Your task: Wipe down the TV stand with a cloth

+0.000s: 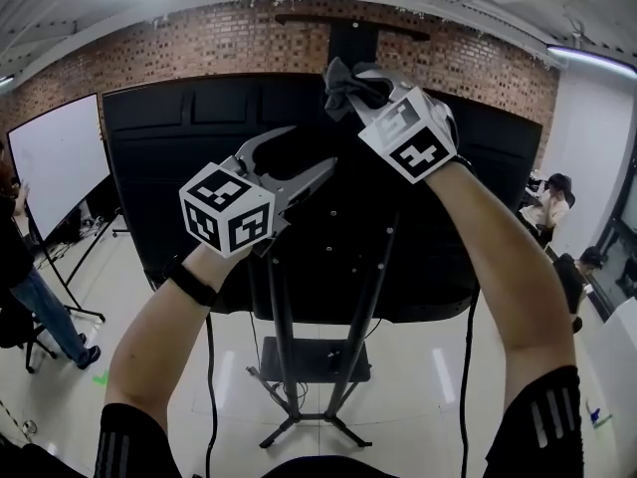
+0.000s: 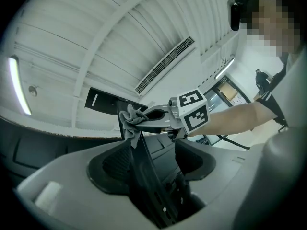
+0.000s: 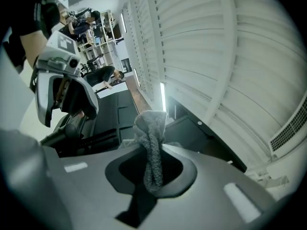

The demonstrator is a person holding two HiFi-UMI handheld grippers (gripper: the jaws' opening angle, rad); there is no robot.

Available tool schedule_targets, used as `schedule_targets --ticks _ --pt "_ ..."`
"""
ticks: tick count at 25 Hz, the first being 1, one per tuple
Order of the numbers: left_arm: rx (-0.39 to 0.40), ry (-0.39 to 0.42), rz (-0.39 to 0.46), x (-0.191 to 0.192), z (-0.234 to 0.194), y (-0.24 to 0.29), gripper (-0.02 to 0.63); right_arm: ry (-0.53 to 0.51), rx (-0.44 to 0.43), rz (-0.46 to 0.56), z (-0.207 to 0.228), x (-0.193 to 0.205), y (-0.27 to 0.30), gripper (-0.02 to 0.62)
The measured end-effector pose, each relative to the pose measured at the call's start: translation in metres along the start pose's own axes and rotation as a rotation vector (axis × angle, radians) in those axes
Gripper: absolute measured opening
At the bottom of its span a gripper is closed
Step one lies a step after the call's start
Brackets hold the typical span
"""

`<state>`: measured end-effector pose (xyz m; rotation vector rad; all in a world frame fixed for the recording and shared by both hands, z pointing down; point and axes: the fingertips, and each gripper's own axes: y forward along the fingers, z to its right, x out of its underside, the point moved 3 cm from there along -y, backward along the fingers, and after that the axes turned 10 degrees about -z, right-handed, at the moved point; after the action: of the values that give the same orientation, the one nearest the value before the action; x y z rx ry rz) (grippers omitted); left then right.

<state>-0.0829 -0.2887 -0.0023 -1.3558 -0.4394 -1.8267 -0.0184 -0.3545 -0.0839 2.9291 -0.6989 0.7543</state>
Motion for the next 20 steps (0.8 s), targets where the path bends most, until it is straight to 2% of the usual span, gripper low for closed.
schedule_targets --ticks 9,15,20 --pt "0.021 -0.049 -0.004 0.024 0.013 -0.007 0.308 -0.149 -0.019 -0.046 -0.047 0.020 -0.002 0.034" --pt "0.027 -0.101 -0.009 0.053 0.026 -0.019 0.308 -0.291 -0.055 -0.105 -0.107 0.045 -0.005 0.034" --pt "0.028 -0.123 -0.021 0.075 0.032 -0.028 0.308 -0.337 -0.071 -0.139 -0.141 0.062 -0.004 0.034"
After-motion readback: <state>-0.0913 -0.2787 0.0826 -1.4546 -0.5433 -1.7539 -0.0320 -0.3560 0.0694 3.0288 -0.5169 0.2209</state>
